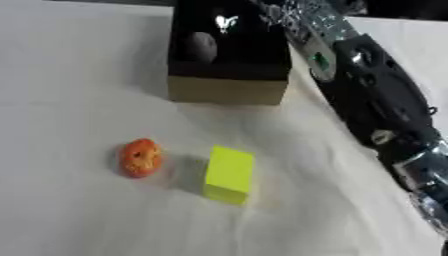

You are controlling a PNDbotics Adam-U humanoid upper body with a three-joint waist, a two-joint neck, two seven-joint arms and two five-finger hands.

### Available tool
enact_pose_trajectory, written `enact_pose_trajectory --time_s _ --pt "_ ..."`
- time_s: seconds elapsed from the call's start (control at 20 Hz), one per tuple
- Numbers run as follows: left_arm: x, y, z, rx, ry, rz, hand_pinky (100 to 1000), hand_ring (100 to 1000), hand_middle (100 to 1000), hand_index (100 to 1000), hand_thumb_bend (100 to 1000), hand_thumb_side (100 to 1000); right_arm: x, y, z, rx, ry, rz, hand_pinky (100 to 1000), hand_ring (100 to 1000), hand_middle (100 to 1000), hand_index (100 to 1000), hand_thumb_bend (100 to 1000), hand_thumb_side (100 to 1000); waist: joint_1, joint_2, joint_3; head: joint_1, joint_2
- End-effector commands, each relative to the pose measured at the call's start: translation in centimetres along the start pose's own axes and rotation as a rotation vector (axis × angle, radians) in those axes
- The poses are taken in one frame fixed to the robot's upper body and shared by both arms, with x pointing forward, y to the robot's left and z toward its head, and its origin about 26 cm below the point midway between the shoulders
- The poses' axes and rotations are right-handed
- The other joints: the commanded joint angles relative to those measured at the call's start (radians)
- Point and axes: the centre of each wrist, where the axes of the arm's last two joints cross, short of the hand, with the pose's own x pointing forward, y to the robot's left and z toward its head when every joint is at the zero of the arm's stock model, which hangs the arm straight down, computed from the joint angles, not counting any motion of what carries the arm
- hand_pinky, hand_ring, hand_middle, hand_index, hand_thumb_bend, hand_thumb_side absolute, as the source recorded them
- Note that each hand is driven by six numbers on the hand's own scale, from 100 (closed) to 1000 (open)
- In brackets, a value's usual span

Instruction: Pick up objects on the table and place them in the box.

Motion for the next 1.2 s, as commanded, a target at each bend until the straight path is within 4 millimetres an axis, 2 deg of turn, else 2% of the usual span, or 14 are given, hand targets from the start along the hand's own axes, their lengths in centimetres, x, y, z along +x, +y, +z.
enact_pose_trajectory --time_s 0.05,0.25,0.4,0.6,0.8,0.85,0.95,1.05,1.2 --pt "0.5 0.6 -0.6 -0.018 -0.028 -0.029 697 766 776 853 100 951 -0.9 -4.0 1.3 -0.116 -0.009 -0.008 852 905 784 924 100 848 0.010 -0.034 -0.007 0.011 0.014" --pt "0.8 1.0 -1.3 -0.053 -0.040 -0.090 706 775 783 859 100 955 -1.0 -6.5 4.0 -0.189 -0.037 -0.028 851 901 775 911 100 849 0.017 -0.048 -0.027 0.028 0.030" --pt "1.3 1.2 -2.3 -0.096 -0.071 -0.151 711 782 789 863 100 961 -1.0 -7.9 6.7 -0.249 -0.053 -0.057 851 899 768 904 100 833 0.023 -0.055 -0.040 0.040 0.039" --pt "2.5 1.2 -4.2 -0.201 -0.097 -0.255 730 826 798 875 100 985 -0.6 -9.1 11.2 -0.336 -0.065 -0.106 850 896 754 894 100 827 0.034 -0.060 -0.057 0.050 0.048" --pt "3.9 0.5 -5.9 -0.334 -0.145 -0.355 738 827 798 878 100 989 0.2 -9.8 14.8 -0.415 -0.079 -0.131 851 893 750 886 100 832 0.045 -0.063 -0.069 0.057 0.058" --pt "4.1 0.4 -6.1 -0.349 -0.152 -0.368 747 826 797 884 100 1000 0.3 -9.9 15.3 -0.423 -0.080 -0.135 847 884 742 868 100 890 0.046 -0.063 -0.070 0.058 0.059" --pt "5.1 -0.2 -7.3 -0.446 -0.214 -0.426 760 832 800 891 126 1000 -0.1 -9.6 15.9 -0.467 -0.079 -0.144 855 883 746 866 100 931 0.055 -0.067 -0.083 0.068 0.066" --pt "6.0 -1.1 -8.0 -0.539 -0.244 -0.448 760 833 801 892 134 1000 -0.6 -9.2 16.3 -0.508 -0.083 -0.148 855 883 748 868 100 934 0.060 -0.069 -0.090 0.073 0.072" --pt "7.2 -2.4 -8.7 -0.681 -0.241 -0.430 767 837 803 897 197 1000 -1.4 -9.0 16.8 -0.570 -0.086 -0.150 854 882 749 867 100 931 0.067 -0.073 -0.099 0.079 0.079"
